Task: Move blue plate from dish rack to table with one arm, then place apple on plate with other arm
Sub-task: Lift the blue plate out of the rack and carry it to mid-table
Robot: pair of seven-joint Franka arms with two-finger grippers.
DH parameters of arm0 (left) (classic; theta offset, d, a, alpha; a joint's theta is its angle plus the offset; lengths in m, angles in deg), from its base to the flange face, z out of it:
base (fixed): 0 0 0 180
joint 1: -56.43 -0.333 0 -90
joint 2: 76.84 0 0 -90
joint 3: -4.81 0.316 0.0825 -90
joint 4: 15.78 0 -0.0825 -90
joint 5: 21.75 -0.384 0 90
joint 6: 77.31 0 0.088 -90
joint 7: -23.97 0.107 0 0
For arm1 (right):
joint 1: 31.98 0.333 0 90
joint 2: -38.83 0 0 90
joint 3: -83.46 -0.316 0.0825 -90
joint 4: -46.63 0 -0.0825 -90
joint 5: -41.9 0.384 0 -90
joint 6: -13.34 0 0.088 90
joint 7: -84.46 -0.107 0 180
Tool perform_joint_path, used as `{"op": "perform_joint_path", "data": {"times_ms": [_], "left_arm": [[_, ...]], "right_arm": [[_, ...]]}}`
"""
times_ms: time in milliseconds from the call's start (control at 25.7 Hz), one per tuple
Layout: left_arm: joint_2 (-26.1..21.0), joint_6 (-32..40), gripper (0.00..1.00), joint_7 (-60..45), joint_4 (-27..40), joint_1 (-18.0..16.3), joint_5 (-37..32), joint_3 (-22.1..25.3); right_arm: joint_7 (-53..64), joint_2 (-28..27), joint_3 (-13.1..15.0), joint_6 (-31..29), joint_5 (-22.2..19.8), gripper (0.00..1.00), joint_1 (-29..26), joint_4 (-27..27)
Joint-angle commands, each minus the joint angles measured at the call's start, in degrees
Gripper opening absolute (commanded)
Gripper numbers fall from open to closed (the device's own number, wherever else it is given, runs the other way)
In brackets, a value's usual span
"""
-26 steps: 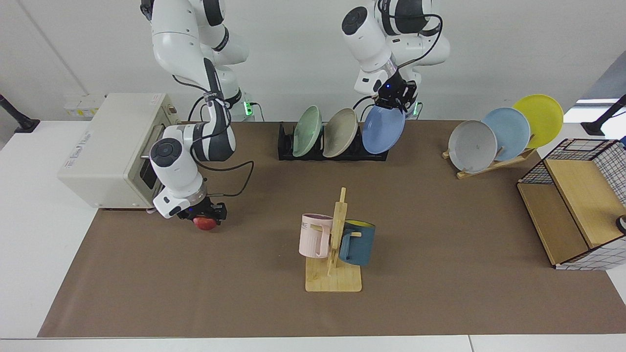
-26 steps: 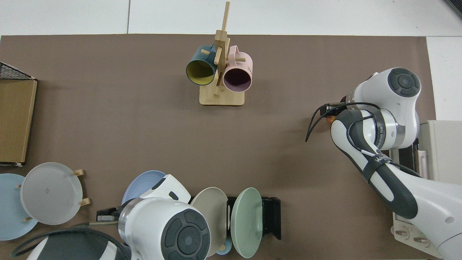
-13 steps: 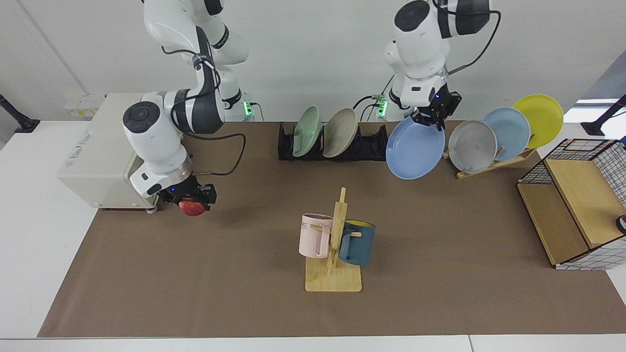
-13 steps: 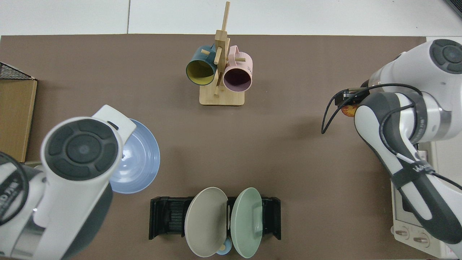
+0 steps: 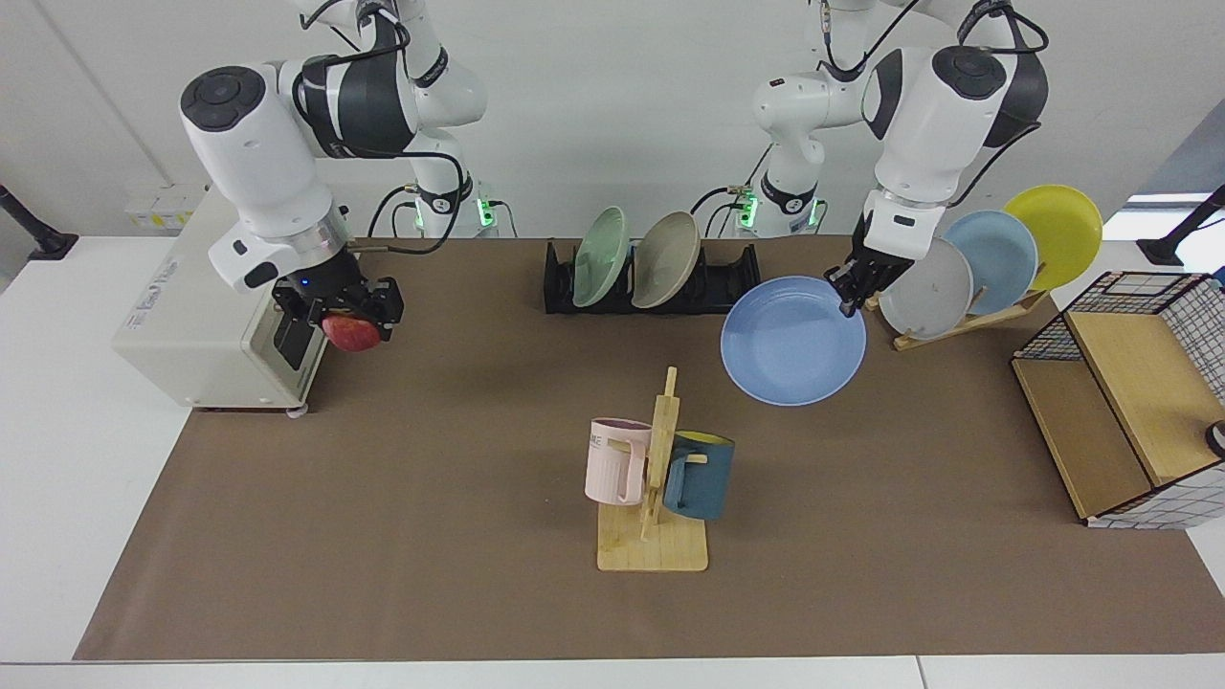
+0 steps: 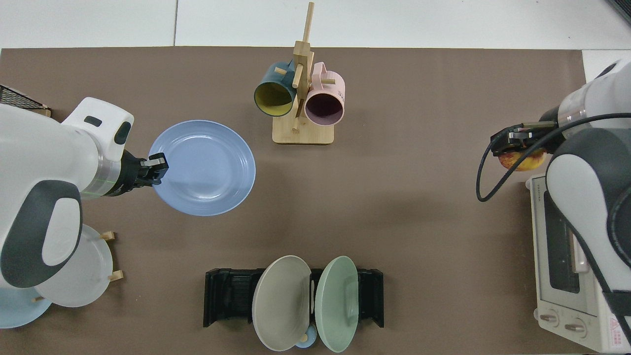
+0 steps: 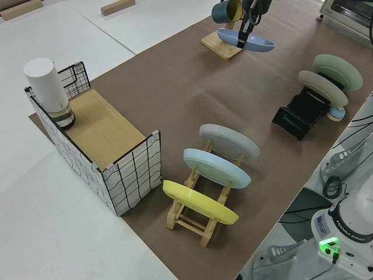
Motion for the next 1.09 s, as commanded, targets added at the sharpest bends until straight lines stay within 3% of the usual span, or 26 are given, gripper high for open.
{"op": "perform_joint_path", "data": {"times_ms": [0,311,506,740,1051], "left_arm": [[-4.65,-7.50,0.00,1.02,2.09,1.83,4.94,-1.09],[-10.72,-17.52,0.00,1.46,5.86,8.60,7.14,-1.17],[-10.63,-22.63,0.00,1.63,10.70,10.02,7.76,-1.44],[-10.37,-23.34,0.00,1.63,13.25,12.21,8.11,-1.70],[-9.75,-25.97,0.00,0.67,17.04,12.39,8.37,-4.16]], "right_arm": [[-0.50,4.16,-0.47,-1.24,0.28,0.00,-0.58,-6.74],[-0.24,4.43,-0.47,-1.42,0.28,0.00,-0.58,-7.27],[-0.06,4.51,-0.39,-1.77,0.37,0.00,-0.75,-7.62],[0.12,4.51,-0.47,-2.56,0.37,0.00,-0.75,-8.50],[0.03,4.51,-0.47,-3.09,0.37,0.00,-0.75,-8.85]]}}
